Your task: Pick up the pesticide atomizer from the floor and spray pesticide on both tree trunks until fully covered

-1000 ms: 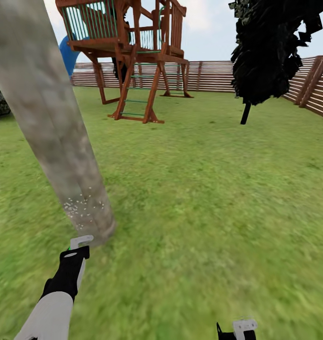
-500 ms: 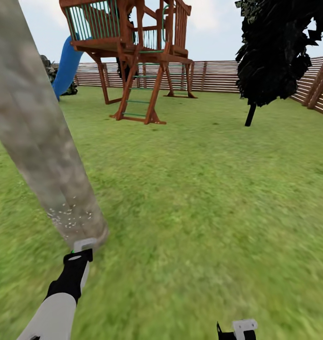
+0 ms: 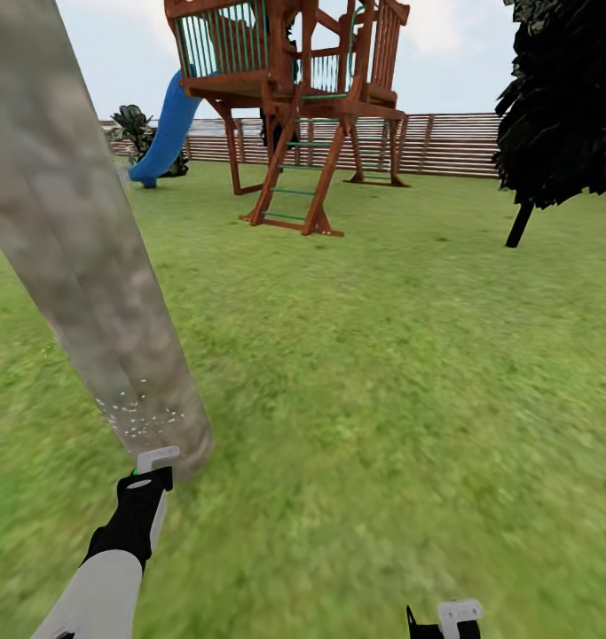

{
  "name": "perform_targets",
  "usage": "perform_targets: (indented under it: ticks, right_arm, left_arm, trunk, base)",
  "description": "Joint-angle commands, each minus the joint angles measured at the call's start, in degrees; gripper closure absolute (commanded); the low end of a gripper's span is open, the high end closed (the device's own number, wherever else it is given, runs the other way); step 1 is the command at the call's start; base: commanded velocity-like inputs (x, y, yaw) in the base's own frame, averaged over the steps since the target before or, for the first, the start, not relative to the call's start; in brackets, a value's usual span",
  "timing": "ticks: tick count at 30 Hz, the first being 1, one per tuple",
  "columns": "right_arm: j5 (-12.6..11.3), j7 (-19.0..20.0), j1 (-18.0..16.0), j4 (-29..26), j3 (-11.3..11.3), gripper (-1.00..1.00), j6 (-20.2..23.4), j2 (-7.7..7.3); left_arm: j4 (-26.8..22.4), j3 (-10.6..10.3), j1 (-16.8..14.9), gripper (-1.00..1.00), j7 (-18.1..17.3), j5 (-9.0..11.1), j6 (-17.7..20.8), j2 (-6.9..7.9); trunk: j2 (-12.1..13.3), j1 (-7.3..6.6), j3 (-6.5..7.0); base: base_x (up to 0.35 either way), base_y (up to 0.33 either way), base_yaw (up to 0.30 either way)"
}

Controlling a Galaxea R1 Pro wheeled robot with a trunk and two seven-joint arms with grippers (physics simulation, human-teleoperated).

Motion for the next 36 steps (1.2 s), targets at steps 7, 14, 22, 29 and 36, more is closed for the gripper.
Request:
perform_targets:
  ticks: [7, 14, 22, 29, 36]
  right_arm:
    - [0.64, -0.29, -0.04, 0.08, -0.27, -1.0, -0.18, -0.02]
    - [0.62, -0.26, -0.04, 0.08, -0.25, -1.0, -0.18, 0.1]
    - [0.6, -0.28, -0.04, 0.08, -0.25, -1.0, -0.18, 0.1]
    - [0.63, -0.24, -0.04, 0.08, -0.25, -1.0, -0.18, 0.1]
    - [0.64, -0.22, -0.04, 0.08, -0.25, -1.0, -0.18, 0.1]
  left_arm:
    - [-0.24, 0.16, -0.05, 1.0, 0.01, -0.46, 0.17, -0.08]
    - [-0.24, 0.31, -0.05, 1.0, 0.01, -0.46, 0.17, -0.08]
    - [-0.24, 0.57, -0.05, 1.0, 0.01, -0.46, 0.17, 0.01]
    - [-0.24, 0.61, -0.05, 1.0, 0.01, -0.46, 0.17, 0.01]
    - [-0.32, 0.5, -0.05, 1.0, -0.07, -0.46, 0.17, 0.02]
  trunk:
    - [-0.02, 0.01, -0.05]
    - [-0.02, 0.01, -0.05]
    - [-0.02, 0.01, -0.05]
    - [-0.02, 0.01, -0.05]
    - [-0.02, 0.01, -0.05]
  base:
    - [0.083, -0.247, 0.017]
    - [0.0, -0.273, 0.108]
    - [0.0, -0.273, 0.274]
    - [0.046, -0.273, 0.276]
    - [0.155, -0.263, 0.276]
